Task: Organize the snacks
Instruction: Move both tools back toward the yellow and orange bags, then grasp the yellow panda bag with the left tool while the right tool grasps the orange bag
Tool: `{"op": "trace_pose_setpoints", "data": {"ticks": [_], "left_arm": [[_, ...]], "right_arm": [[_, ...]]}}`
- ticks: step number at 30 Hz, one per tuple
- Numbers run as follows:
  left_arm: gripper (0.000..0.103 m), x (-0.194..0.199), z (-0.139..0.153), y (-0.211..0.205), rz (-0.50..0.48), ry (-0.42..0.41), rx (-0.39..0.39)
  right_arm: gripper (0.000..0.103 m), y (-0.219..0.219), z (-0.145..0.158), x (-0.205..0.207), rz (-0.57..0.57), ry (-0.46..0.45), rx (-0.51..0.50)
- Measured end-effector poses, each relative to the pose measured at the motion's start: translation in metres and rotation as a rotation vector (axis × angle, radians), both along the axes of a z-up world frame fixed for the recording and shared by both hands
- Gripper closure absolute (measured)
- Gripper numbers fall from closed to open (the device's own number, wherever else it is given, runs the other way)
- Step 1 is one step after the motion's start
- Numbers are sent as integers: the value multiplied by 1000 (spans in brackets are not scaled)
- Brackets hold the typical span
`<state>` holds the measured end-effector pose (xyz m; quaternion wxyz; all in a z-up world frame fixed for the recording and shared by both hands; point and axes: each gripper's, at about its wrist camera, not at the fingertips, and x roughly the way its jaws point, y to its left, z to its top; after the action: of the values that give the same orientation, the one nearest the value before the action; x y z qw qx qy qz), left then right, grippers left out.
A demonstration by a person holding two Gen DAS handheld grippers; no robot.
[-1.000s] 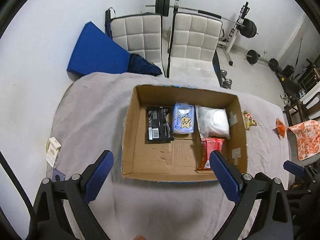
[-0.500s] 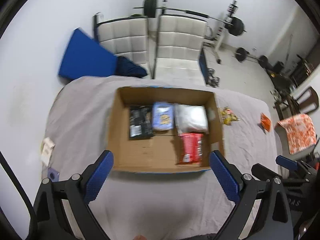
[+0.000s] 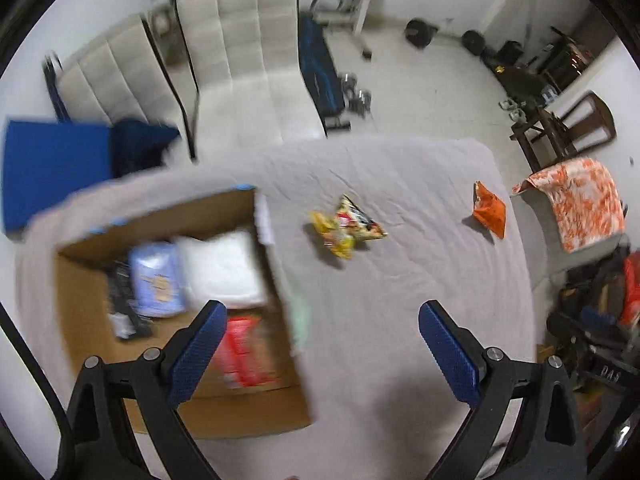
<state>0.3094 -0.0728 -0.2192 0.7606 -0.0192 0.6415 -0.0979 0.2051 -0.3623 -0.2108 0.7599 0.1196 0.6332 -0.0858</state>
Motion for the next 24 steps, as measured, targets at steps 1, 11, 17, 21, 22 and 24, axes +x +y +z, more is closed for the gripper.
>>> {"op": "trace_pose_setpoints", "data": {"ticks": [1,11,17,21,22,24], "left_arm": [[5,9,-10,-4,20,30,-22],[7,73,-100,-59,117,202,-48],[15,97,-142,-58,204,262,-15],[15,110,-161,-58,242,308,-6],[15,113,-167,-59,246,323,4],[15,118,-175,-60,242,344,39]], "right_arm": [[0,-14,-8,6,-17,8,8],[0,-106,-90,110,-23,87,96],[0,-137,-153,172,-76,192,139],[1,-152,-189,197,-124,249,182],[3,-153,-195,200,-128,261,190],[10,-153,-209,206,-131,292,200]]}}
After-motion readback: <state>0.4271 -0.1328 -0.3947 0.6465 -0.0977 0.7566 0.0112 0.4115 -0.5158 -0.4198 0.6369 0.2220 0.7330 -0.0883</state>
